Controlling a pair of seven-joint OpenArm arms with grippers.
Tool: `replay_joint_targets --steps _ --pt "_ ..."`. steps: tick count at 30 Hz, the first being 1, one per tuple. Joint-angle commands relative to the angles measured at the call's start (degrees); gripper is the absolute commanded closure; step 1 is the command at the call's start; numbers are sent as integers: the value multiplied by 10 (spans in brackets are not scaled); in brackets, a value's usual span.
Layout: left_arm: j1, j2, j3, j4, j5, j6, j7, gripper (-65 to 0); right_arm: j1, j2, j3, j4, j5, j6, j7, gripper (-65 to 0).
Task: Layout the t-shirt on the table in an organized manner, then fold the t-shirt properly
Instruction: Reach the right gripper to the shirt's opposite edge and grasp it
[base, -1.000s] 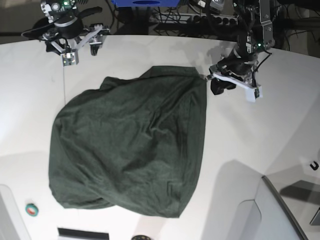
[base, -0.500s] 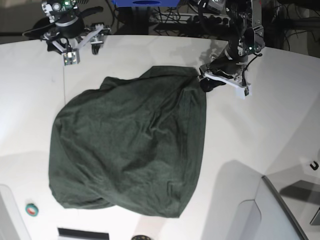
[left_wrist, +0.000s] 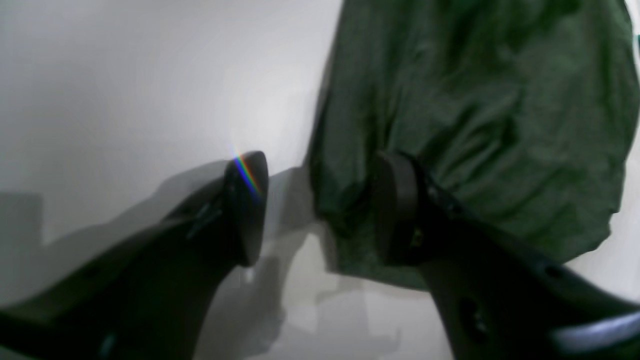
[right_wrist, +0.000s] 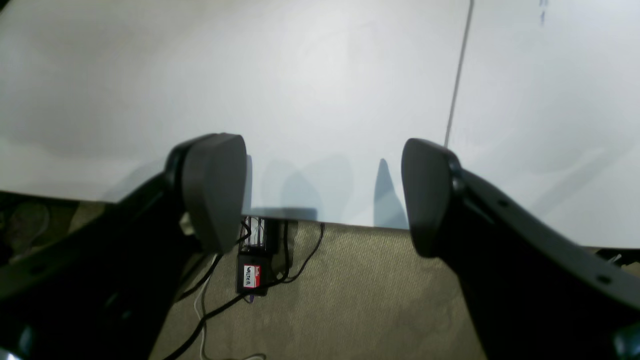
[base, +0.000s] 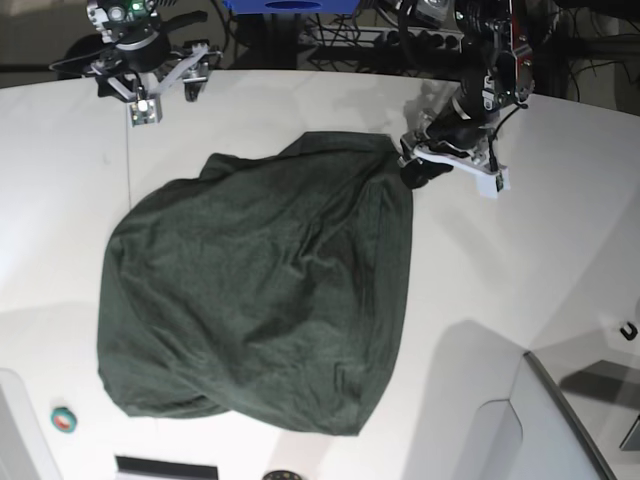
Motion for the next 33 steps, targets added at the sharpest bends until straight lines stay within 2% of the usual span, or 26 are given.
replay_joint_targets --steps 1,12,13,14,16,17,26,32,33 --pt "-7 -1 1 2 -7 -3 -8 -321 -2 1 0 8 2 -1 11 -455" --pt "-26 0 62 -26 -9 -3 -9 -316 1 1 0 7 2 -1 11 -455" --pt "-26 0 62 -26 -9 -3 -9 -293 1 1 0 7 2 -1 11 -455" --pt "-26 0 60 -26 -9 -3 -9 -242 1 1 0 7 2 -1 11 -455" --pt "-26 -1 58 -25 -11 -3 -9 -67 1 1 0 7 2 -1 11 -455" --pt "-26 -1 58 -16 -11 -3 -9 0 1 1 0 7 2 -1 11 -455" --pt "-20 -3 63 83 -12 0 -4 0 6 1 -1 6 2 -1 11 -455" --pt "-26 -1 58 111 -12 1 37 0 6 1 -14 6 2 1 11 -455" --pt "-26 -1 59 122 -12 1 37 0 7 4 -25 6 1 10 11 -455"
